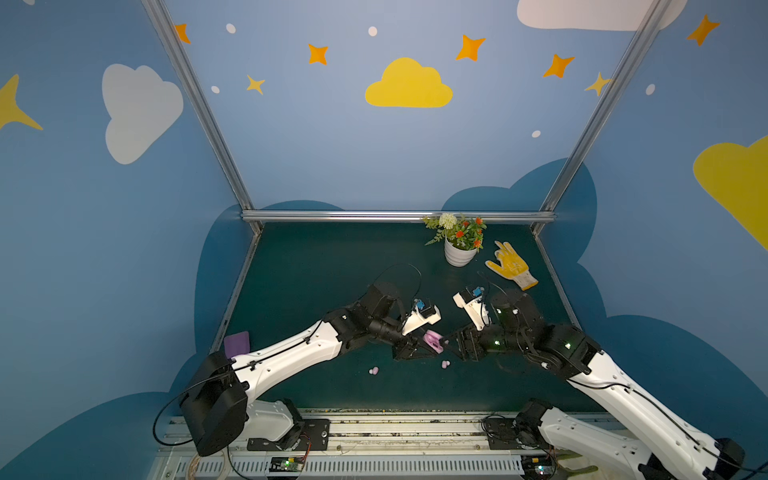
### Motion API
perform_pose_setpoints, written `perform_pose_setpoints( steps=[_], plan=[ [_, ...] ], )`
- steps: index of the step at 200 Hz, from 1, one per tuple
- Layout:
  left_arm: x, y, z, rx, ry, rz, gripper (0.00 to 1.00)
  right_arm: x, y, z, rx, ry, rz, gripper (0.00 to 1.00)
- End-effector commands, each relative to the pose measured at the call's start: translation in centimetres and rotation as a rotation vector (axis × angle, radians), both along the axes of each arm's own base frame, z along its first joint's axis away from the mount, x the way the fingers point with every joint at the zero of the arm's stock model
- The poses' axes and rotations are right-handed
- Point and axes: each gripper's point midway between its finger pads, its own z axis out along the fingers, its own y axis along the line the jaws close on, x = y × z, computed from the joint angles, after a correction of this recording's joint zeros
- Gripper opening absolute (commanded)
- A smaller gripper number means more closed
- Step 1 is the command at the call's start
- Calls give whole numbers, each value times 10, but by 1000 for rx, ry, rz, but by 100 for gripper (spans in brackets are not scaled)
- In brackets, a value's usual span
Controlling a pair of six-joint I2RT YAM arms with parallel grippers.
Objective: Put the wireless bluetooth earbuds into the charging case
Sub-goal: 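Pull the lid open with the right gripper while the left holds the base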
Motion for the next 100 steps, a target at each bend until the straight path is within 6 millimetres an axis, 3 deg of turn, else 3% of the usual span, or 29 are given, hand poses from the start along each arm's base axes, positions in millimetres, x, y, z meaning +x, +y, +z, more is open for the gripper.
perform_pose_setpoints(
  steps=[1,54,100],
  plan=[
    [-10,-6,25,-68,-14,-68,15,13,-6,7,-7,-15,-71,68],
    [-15,-5,29,-83,-34,-72,14,17,-6,9,20,18,-95,68],
    [-5,-2,20,-53,-51,-13,14,13,-8,15,32,40,-100,70]
  ],
)
